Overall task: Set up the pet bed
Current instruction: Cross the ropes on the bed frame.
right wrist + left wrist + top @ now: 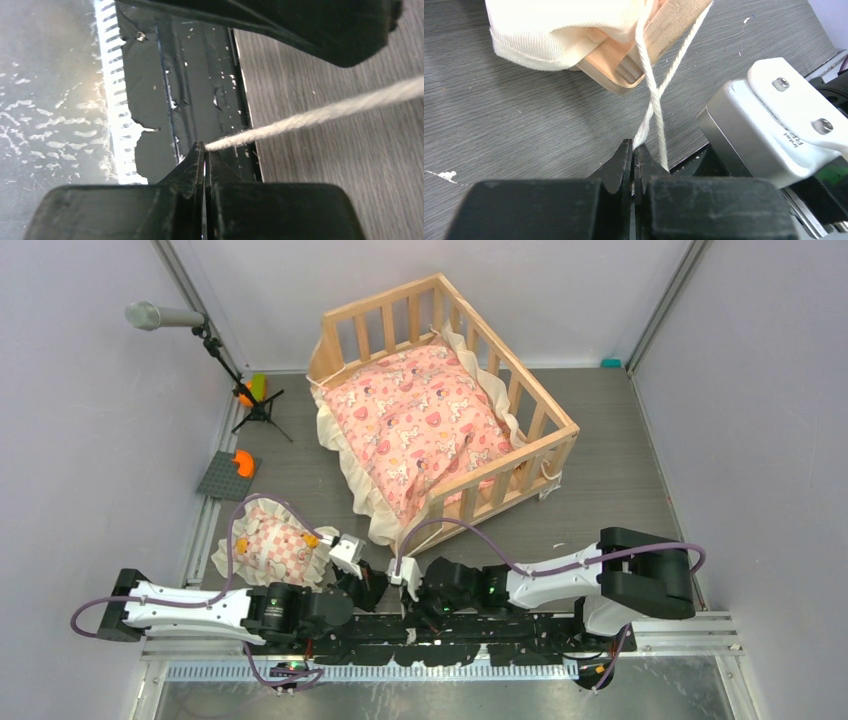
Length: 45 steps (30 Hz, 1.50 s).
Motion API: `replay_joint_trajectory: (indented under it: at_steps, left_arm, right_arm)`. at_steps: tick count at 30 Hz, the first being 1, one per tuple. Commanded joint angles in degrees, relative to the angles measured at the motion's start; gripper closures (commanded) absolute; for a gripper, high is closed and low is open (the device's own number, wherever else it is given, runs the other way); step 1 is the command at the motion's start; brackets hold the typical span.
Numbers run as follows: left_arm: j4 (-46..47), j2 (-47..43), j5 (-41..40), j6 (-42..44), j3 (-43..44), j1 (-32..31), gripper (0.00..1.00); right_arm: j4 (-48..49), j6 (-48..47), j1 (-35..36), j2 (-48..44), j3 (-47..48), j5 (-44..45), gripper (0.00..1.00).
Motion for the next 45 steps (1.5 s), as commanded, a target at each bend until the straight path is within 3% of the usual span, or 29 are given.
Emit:
replay_joint_trajectory:
  at_steps: [1, 11, 20, 30, 45]
  left_arm:
    - [-2.0, -0.4, -1.6, -0.4, -0.6, -0.1, 1.00]
    - [5.3, 3.8, 4.3, 3.8, 0.6, -0.1, 1.00]
    - [6.3, 6.0, 5.9, 4.9, 4.4, -0.1, 1.00]
    - [9.3, 7.5, 7.7, 4.9, 4.5, -0.1, 1.00]
    - [12.8, 8.6, 9.0, 5.7, 4.9, -0.1, 1.00]
  right_arm:
    - [-1.8, -0.4, 1.6, -0.5, 1.0, 5.5, 1.00]
    - [1.3, 3.8, 1.9, -13.1, -7.8, 17.8, 0.98]
    - [2.3, 4.5, 1.9, -14.6, -9.3, 20.2, 0.96]
    - [5.1, 4.8, 1.9, -20.3, -11.9, 29.5, 0.96]
    - [20.1, 7.3, 1.9, -13.0, -13.5, 40.6, 0.96]
